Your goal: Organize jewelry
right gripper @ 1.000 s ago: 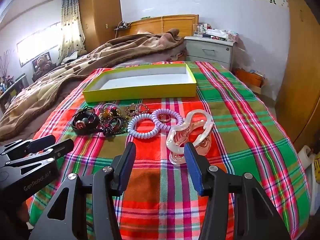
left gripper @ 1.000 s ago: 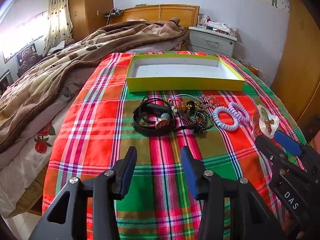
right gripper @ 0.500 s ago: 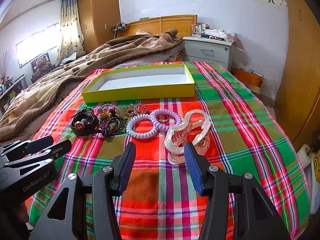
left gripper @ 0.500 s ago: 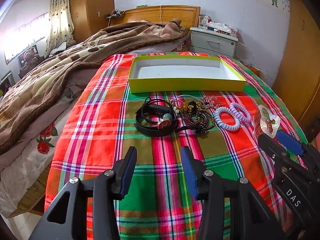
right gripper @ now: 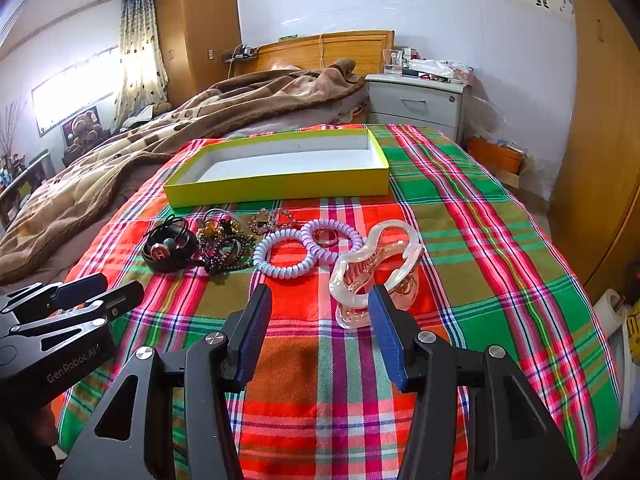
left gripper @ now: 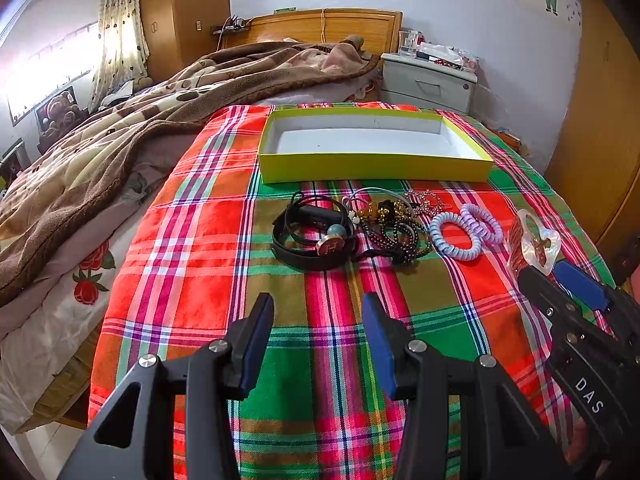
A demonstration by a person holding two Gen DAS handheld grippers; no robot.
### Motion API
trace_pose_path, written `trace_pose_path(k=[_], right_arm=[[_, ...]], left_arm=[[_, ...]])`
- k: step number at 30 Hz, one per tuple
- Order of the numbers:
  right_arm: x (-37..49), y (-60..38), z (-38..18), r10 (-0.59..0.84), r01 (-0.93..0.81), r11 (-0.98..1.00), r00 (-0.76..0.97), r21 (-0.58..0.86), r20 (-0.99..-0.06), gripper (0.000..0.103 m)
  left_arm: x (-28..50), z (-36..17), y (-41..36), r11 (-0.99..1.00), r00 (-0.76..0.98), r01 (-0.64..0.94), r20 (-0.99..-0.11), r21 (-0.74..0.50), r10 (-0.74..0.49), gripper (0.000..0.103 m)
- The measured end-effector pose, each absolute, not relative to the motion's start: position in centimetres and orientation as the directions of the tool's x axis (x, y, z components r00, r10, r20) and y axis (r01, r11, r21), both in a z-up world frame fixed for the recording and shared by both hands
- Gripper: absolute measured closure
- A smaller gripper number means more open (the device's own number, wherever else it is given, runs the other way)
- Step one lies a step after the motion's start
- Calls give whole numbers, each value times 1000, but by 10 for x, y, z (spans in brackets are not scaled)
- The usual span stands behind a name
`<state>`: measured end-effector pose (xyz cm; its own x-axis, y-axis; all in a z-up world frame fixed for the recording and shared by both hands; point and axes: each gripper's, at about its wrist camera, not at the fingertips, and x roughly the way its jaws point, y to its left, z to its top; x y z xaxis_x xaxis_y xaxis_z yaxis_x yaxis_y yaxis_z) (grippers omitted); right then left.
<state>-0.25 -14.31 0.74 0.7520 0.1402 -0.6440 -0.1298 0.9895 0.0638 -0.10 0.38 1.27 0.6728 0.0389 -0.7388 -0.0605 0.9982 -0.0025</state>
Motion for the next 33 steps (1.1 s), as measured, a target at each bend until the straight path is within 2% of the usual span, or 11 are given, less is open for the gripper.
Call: trace_pose_path(k=[33], right_arm=[[-3,-142,8,144,-133,989,752,66,-643,52]], left_arm=[[-2,12,4,998,670,-63,-741,2,44,56]])
